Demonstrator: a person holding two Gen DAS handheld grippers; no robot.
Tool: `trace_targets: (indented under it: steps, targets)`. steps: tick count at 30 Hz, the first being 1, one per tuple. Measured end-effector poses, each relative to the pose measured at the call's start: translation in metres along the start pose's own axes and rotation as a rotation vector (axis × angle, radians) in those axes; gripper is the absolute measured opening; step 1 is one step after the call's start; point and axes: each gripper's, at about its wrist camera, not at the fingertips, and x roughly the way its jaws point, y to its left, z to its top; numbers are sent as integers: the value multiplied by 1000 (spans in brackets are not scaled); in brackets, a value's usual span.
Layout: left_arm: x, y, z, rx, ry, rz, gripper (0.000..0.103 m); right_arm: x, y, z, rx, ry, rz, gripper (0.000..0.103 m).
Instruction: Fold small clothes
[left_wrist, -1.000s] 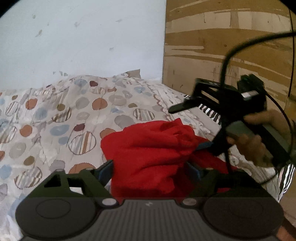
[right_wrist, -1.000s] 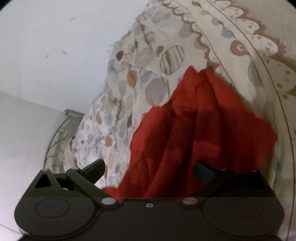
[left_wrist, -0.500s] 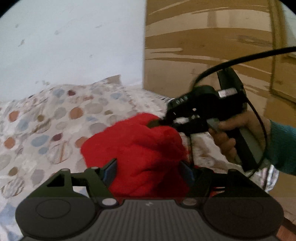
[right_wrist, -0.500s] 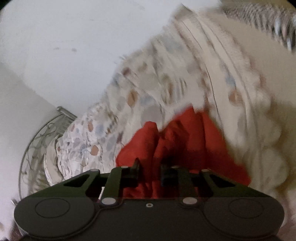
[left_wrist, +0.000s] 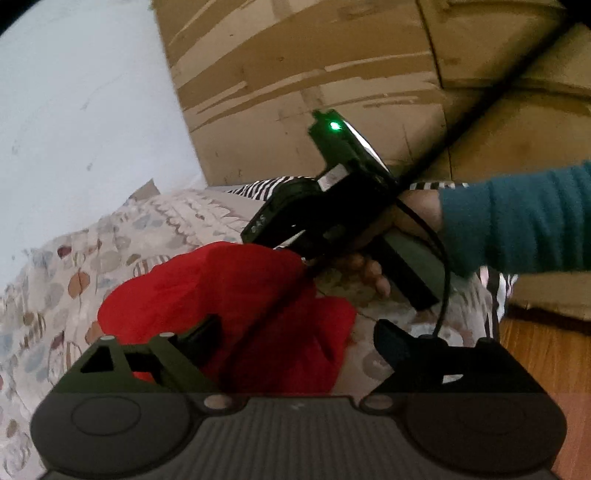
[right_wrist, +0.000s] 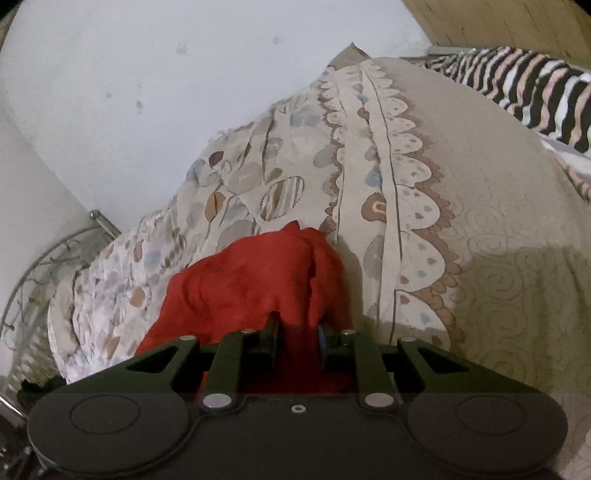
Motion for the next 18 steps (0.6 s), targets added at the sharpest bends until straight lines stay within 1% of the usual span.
trace_targets:
  steps: [2,6,9,10,11,12,13,14,15,17,18]
  targets:
    - [-5,1,-4,-5,-8,-3,92,0,2,-3,-47,-5,-2,22]
    - [-10,9,-7,-43,-15,-17,92,2,2,-4,-32,-4,14,26]
    - [-10,6,-6,-22,-2,-4,95,-3,12,-2,-45,-11,-10,35]
    - [-9,3,-6,-13,2,-4,96,-6,18,0,-56,-11,-28,42]
    - [-10,0,-7,-6,2,-2,96,-10,24,2,-65,-15,-45,57]
    - [-10,-4,-7,10,4,4,96,-15,30,5,-79,-24,-56,66]
    - [-12,-7,-8,22,4,10,96,-21,36,7,-100,-38,-51,78]
    - [-12,-9,-8,29,4,14,96,-26,41,9,-116,-44,-38,83]
    - [-13,-11,-7,28,5,18,96,-32,47,10,-133,-43,-16,85]
    - [-13,-11,-5,6,8,22,96,-40,58,11,-175,-28,26,94]
    - [-13,-10,-3,-10,10,19,96,-44,64,9,-210,-17,42,96]
